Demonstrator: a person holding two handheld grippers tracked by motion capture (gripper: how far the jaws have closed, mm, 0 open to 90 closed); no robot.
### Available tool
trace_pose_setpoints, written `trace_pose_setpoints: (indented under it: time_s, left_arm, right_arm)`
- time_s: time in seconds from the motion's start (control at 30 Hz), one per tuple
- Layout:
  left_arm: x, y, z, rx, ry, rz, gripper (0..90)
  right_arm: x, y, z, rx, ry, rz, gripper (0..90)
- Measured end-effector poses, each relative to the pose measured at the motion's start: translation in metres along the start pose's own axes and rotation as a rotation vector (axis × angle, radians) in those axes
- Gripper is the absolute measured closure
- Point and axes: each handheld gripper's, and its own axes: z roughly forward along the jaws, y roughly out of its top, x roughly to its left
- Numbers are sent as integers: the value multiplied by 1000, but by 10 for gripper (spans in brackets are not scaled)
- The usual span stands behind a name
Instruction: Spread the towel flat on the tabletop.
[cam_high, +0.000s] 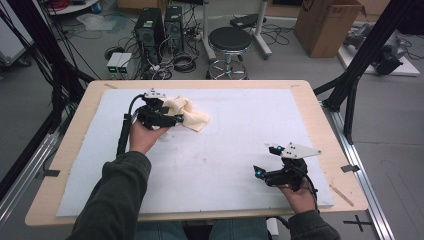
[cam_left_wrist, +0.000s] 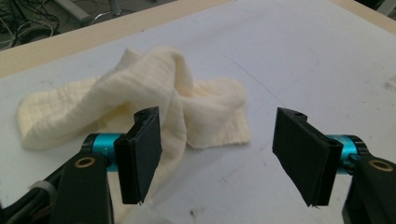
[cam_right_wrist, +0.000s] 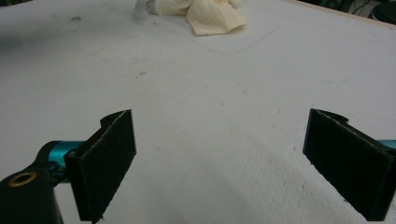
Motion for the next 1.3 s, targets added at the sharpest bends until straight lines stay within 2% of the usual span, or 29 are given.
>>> trace_pose_setpoints:
  time_s: [0.17,0.27,0.33,0.4,0.53,0.63,0.7,0.73,0.8,0.87,0.9,0.97,1.0,1.07,1.1,1.3]
  left_arm:
    - [7,14,18,-15,47,-28,338]
    - [10,17,29,-26,81,-57,348]
    - [11,17,38,-33,118,-57,348]
    - [11,16,47,-36,124,-74,346]
    - [15,10,66,-10,155,-121,327]
    - [15,4,76,9,202,-112,325]
    - [15,2,82,22,231,-98,359]
    - [16,-1,87,39,251,-113,373]
    - [17,-3,90,50,251,-121,419]
    - [18,-5,93,67,255,-126,515]
    - [18,-6,94,84,260,-108,562]
    - [18,-6,94,84,261,-104,595]
    - [19,-6,93,88,260,-101,662]
    - [19,-6,92,95,252,-99,696]
    - [19,-6,91,94,251,-97,751]
    - [16,-2,85,91,230,-97,781]
  right_arm:
    - [-1,-1,2,6,3,0,87]
    - [-1,-1,2,8,7,1,88]
    - [-1,-1,3,9,9,1,88]
    - [-1,-1,3,7,10,-2,88]
    - [-1,-1,4,6,15,-6,87]
    - [-1,-1,4,7,17,-12,87]
    - [-1,-1,4,9,21,-10,88]
    - [-1,-1,5,9,21,-11,87]
    - [-1,-1,4,6,19,-8,87]
    - [-2,-1,4,6,19,-8,88]
    - [-2,-1,4,4,20,-7,87]
    - [-2,-2,4,2,20,-6,88]
    - [-3,-2,4,3,20,-5,87]
    - [-3,-2,4,1,20,-10,87]
    - [-2,-2,4,2,23,-6,87]
    - [-1,-2,5,5,25,-15,87]
